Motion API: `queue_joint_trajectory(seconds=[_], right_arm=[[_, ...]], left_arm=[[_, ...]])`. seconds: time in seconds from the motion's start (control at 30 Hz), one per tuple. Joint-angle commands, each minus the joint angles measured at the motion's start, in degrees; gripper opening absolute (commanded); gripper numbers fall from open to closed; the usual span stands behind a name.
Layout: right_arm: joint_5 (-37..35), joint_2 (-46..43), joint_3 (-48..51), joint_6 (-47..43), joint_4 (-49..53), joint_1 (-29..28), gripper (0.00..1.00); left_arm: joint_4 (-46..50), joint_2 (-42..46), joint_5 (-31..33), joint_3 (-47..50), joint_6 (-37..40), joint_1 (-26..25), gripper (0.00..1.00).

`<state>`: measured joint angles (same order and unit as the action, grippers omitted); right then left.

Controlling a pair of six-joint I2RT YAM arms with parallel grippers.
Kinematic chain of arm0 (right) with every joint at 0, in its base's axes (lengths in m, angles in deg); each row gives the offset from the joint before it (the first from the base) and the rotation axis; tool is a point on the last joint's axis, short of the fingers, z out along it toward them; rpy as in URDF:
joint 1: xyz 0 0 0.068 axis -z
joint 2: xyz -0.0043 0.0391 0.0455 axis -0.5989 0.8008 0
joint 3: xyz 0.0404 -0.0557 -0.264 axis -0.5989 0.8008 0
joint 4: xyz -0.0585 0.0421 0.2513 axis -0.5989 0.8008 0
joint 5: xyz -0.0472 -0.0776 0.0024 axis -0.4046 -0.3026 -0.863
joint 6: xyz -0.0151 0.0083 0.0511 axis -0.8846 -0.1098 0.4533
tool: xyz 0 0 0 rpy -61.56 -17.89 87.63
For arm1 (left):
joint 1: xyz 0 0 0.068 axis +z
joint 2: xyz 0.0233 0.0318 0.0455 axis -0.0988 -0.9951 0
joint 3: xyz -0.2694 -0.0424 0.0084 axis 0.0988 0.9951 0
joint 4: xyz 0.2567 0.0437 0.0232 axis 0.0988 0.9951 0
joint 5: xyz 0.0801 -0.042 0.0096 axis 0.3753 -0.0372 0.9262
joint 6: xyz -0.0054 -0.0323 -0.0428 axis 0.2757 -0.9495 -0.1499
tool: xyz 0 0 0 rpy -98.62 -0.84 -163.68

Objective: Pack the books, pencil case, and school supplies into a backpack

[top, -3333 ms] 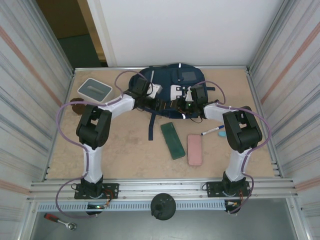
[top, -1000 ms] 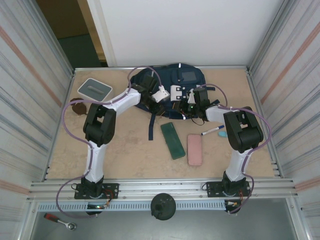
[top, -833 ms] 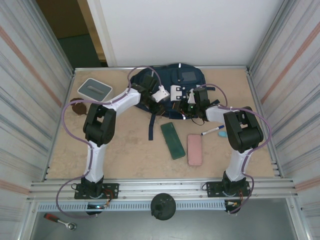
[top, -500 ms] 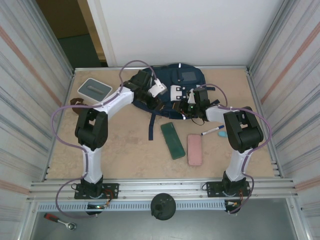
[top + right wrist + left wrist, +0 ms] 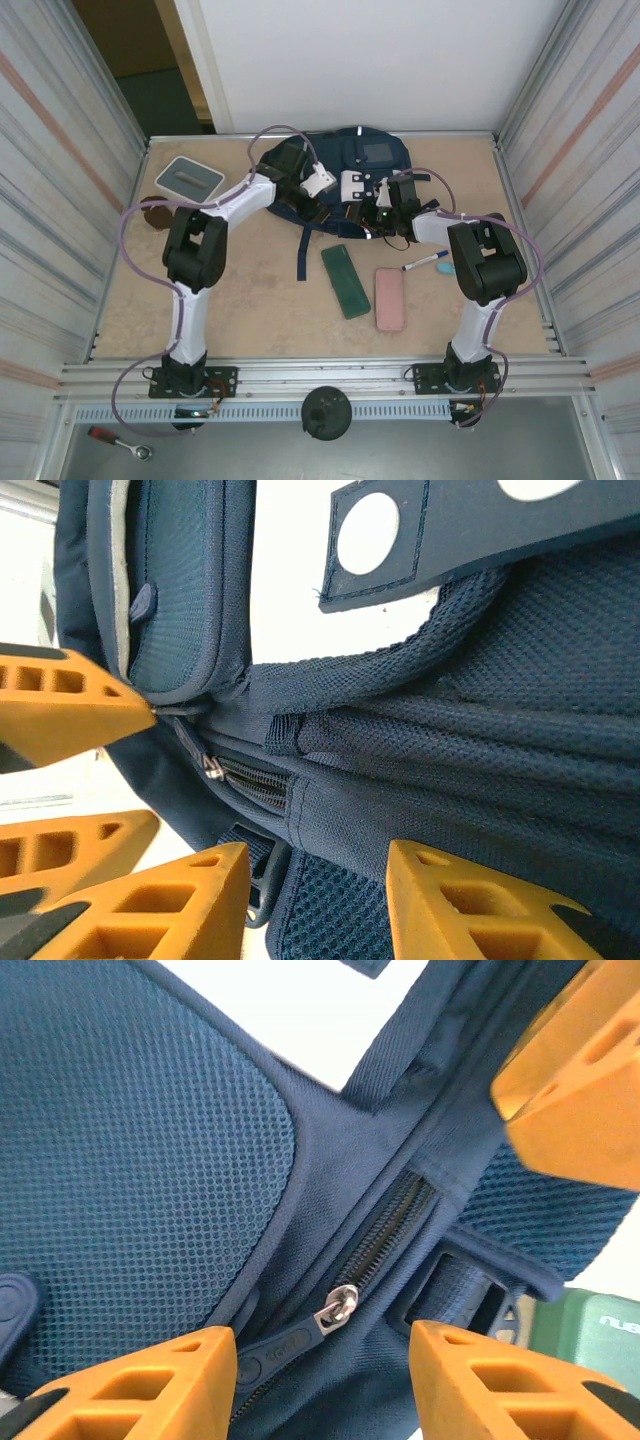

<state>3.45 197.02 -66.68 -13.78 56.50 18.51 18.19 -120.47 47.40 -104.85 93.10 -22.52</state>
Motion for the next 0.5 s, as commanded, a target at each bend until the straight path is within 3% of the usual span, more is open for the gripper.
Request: queue_joint_trajectory(seconds=[0.0, 0.3, 0.47], right_arm=[[-1.1, 1.57, 0.15, -0.57, 4.17, 1.03, 0.4], [-0.94, 1.74, 0.32, -0.7, 4.24, 1.15, 0.4], [-0.82, 2.05, 0.57, -0.65, 3.86, 1.18, 0.4]], left_arm=[[2.44, -2.02, 2.47, -1.92, 1.39, -0.63, 0.49], [5.21, -2.99, 4.95, -0.96, 4.24, -2.86, 0.48], [5.32, -0.29, 2.31, 0.54, 3.39, -2.71, 0.41]])
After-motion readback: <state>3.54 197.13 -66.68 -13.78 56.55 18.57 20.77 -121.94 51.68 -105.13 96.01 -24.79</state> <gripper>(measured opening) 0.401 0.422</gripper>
